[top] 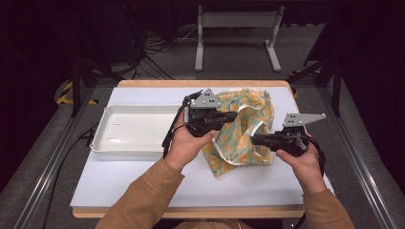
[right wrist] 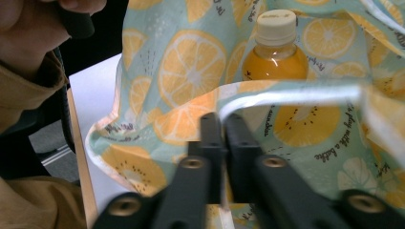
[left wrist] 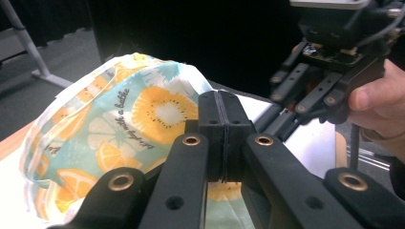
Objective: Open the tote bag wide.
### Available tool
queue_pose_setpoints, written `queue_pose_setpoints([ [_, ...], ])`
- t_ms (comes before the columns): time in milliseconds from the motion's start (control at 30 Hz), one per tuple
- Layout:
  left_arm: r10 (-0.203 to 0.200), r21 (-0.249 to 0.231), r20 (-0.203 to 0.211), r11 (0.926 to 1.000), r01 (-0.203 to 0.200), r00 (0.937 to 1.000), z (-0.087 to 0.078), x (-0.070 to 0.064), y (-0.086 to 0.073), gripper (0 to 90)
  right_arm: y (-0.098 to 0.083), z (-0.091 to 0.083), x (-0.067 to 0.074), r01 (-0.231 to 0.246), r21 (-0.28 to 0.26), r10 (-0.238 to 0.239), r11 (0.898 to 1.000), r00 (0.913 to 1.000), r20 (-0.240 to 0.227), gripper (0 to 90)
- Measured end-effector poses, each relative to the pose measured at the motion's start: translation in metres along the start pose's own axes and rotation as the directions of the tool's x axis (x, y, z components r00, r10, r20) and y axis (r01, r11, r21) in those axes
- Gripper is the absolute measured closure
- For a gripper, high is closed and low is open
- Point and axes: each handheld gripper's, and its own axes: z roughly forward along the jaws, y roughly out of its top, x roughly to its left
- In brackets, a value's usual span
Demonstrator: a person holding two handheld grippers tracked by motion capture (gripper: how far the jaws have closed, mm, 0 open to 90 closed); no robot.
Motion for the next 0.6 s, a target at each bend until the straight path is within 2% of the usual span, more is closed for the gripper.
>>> queue_pose_setpoints([
  [67,-0.001,-0.005,-0.01,1.0,0.001,0.9999,-0.005,0.004,-0.001,89.2,0.001,-0.004,0.002,0.015,-0.006,-0.015,1.0,0.9995,0.029,90.0],
  [233,-0.017,-0.015,-0.043,0.9998,0.017,0.9989,-0.017,0.011,-0.006,89.1,0.0,-0.012,0.002,0.018,-0.009,-0.018,1.0,0.998,0.061,90.0],
  [433,-0.048,-0.02,-0.076,0.9987,0.046,0.996,-0.032,0.022,-0.015,89.1,-0.003,-0.02,0.002,0.015,-0.01,-0.015,1.0,0.9967,0.08,90.0],
  [600,-0.086,-0.028,-0.113,0.9962,0.083,0.9899,-0.045,0.033,-0.032,89.0,-0.004,-0.026,0.001,0.013,-0.014,-0.011,1.0,0.9953,0.096,90.0],
])
